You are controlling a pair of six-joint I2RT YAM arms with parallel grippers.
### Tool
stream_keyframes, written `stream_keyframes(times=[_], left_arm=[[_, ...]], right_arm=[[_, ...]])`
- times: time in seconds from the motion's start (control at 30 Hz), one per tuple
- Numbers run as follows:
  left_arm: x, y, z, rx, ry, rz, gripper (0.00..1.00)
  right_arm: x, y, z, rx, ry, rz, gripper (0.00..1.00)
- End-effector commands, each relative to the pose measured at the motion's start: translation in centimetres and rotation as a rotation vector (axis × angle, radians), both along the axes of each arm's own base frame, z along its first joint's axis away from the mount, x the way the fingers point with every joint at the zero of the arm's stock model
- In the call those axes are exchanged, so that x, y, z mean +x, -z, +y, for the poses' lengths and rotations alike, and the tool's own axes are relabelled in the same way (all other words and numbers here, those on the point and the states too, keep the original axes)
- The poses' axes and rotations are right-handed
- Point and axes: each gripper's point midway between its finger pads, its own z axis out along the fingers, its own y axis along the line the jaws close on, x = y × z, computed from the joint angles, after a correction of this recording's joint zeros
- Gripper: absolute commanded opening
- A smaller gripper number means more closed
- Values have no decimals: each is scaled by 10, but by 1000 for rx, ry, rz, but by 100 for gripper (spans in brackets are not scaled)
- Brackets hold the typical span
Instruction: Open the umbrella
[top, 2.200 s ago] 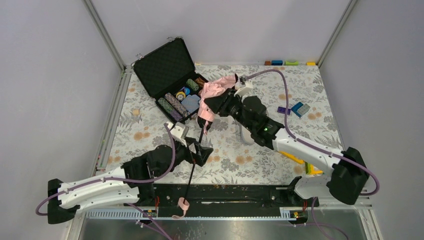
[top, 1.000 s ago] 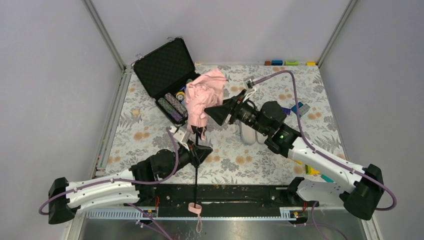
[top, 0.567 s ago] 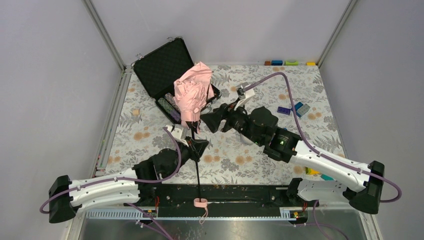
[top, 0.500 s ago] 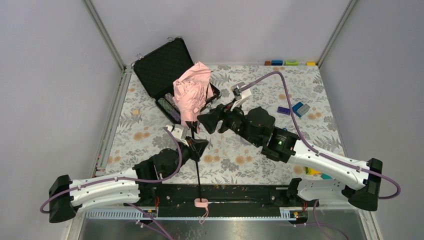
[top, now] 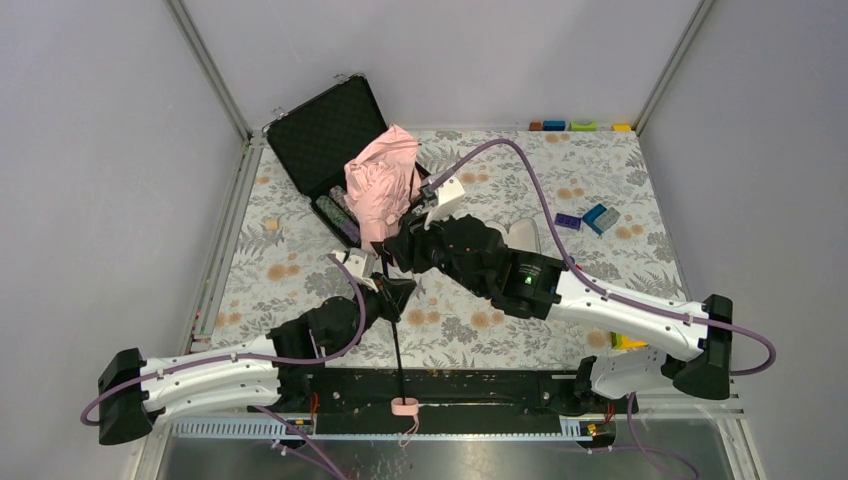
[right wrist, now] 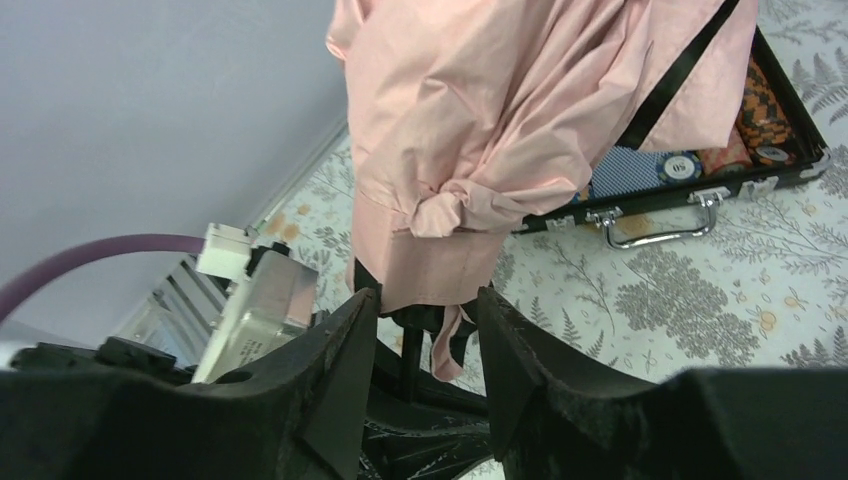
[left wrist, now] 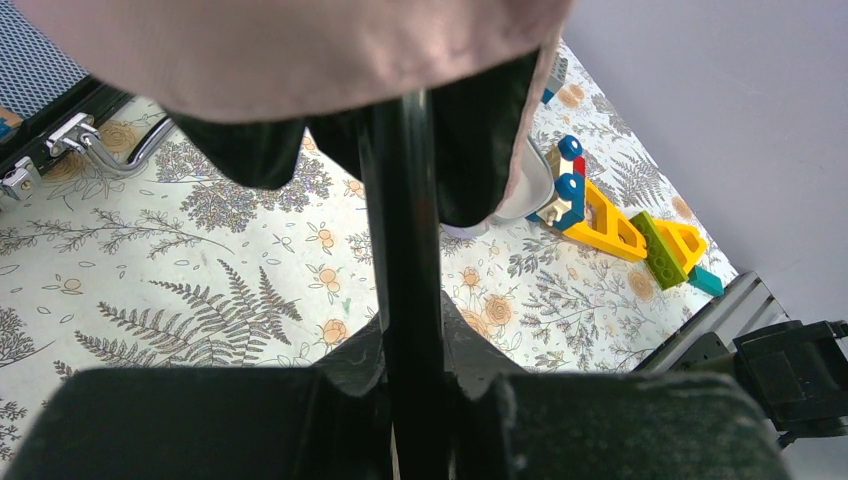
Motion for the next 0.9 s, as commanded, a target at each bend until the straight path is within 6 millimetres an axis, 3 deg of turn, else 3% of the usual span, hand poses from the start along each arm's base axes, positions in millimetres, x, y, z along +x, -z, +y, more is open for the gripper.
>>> stream_keyframes(times=[0.0, 0.3, 0.5, 0.73, 0.87], left_arm=[[8, -39, -3, -98, -34, -57, 0], [6, -35, -5, -98, -24, -45, 0], [7, -34, -6, -98, -24, -41, 0], [7, -32, -7, -88, -19, -40, 0], [7, -32, -7, -90, -20, -40, 0]], right_arm=[[3, -14, 2, -3, 18, -18, 48], [9, -14, 4, -30, 41, -38, 47], [12, -15, 3, -44, 55, -52, 32], [15, -13, 3, -64, 64, -62, 34], [17, -13, 5, -73, 63, -69, 9]])
